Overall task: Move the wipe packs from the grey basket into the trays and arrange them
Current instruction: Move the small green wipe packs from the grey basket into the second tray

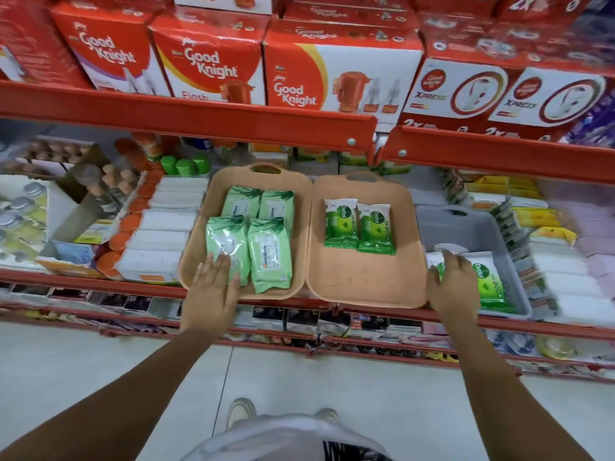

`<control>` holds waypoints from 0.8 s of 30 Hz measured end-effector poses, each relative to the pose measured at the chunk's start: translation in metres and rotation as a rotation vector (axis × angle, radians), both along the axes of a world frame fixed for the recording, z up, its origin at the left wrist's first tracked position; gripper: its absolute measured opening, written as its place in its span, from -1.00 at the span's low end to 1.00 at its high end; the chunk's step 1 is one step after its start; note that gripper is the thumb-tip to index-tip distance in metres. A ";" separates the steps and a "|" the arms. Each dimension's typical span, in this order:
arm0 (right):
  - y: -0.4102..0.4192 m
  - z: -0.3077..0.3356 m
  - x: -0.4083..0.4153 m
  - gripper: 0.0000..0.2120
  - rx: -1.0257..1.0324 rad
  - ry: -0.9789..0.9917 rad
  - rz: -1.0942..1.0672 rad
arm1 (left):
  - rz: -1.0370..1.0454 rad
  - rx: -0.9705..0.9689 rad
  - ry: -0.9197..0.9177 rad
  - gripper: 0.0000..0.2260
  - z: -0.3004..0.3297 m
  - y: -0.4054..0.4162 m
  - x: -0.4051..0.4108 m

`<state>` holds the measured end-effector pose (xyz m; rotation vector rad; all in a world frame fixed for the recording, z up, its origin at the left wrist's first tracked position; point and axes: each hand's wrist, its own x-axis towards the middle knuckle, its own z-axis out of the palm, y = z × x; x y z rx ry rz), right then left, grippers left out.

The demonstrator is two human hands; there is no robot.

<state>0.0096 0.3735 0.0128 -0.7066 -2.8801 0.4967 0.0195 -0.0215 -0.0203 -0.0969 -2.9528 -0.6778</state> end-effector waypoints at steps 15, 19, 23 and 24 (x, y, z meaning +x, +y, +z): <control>0.047 -0.028 -0.029 -0.43 0.067 -0.412 0.082 | 0.004 -0.059 -0.003 -0.46 -0.006 -0.004 -0.001; 0.045 -0.014 -0.027 -0.46 -0.025 -0.192 0.027 | 0.004 -0.071 -0.013 -0.48 -0.007 -0.006 -0.001; 0.026 0.015 -0.023 -0.45 -0.058 0.055 -0.004 | 0.028 -0.065 -0.013 -0.48 -0.009 -0.006 0.000; 0.014 0.021 -0.023 -0.45 -0.041 0.089 0.023 | 0.032 -0.062 -0.010 -0.48 -0.009 -0.006 0.000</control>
